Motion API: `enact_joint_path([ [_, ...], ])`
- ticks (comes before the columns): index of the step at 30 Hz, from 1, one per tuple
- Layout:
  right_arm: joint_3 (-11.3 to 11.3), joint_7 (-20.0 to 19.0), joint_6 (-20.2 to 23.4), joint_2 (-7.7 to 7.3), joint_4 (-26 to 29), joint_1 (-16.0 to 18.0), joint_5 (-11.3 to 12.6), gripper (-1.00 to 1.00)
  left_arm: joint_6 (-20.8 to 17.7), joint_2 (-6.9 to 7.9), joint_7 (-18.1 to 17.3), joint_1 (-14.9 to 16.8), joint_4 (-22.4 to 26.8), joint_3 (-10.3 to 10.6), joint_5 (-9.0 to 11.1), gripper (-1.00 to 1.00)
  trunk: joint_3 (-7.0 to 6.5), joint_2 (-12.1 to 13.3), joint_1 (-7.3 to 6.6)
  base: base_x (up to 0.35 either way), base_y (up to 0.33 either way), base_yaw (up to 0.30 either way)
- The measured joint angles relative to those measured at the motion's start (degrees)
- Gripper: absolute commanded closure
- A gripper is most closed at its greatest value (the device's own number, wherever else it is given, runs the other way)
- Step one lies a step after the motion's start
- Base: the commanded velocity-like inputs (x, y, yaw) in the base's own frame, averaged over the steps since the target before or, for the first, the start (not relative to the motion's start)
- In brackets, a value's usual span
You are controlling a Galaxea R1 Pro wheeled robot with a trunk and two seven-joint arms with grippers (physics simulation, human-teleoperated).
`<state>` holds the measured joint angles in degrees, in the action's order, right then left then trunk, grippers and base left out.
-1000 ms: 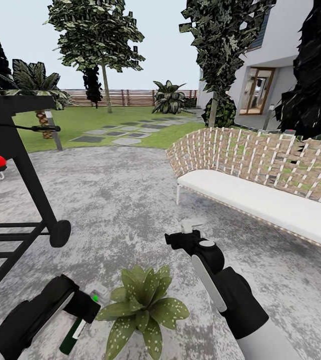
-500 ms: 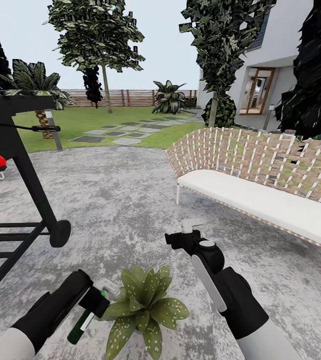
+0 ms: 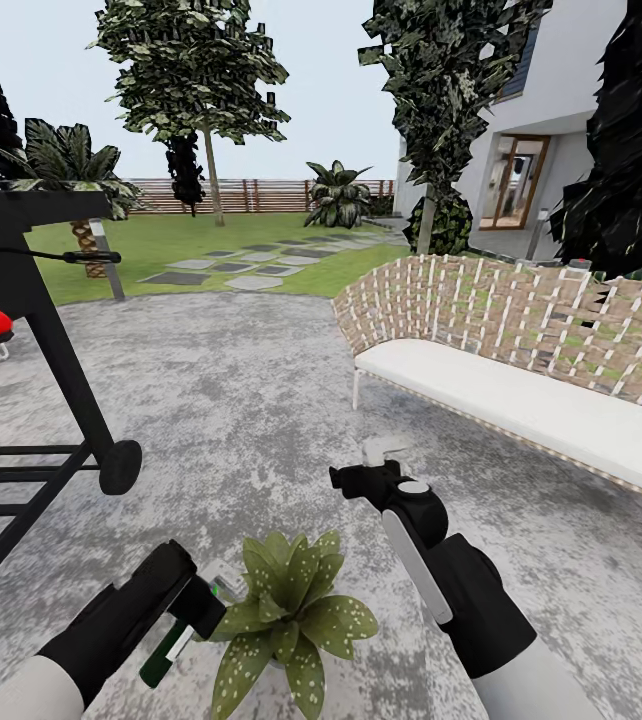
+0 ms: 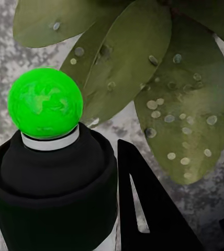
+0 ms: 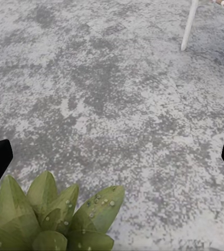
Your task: Pick up the pesticide atomizer in the garden and spray insectifuge to fully cover both potted plants in the garden.
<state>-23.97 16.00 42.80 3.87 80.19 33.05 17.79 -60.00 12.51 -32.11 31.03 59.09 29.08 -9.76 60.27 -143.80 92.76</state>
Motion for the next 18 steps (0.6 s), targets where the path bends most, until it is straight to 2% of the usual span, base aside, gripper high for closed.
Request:
enact_joint_path([
  [3,-0.02,0.00,0.00,0.00,-0.03,0.00,0.00,-1.00,0.00,0.05,-1.14,0.00,0.47,0.75,-0.33,1.00,0.00,0.00,0.00,0.000,0.000,0.000],
  [5,-0.02,0.00,0.00,0.00,-0.03,0.00,-0.02,-1.00,0.00,0.01,-1.34,-0.01,0.32,2.79,-0.39,1.00,0.00,0.00,0.00,0.000,0.000,0.000],
  [7,-0.02,0.00,0.00,0.02,0.04,0.00,0.00,-1.00,0.00,-0.16,-1.40,0.00,-0.12,3.73,-0.54,1.00,0.00,0.00,0.00,0.000,0.000,0.000],
  [18,-0.02,0.00,0.00,0.05,0.06,0.00,-0.02,-1.00,0.00,-0.80,-1.26,0.09,-1.35,3.87,-0.70,1.00,0.00,0.00,0.00,0.000,0.000,0.000],
])
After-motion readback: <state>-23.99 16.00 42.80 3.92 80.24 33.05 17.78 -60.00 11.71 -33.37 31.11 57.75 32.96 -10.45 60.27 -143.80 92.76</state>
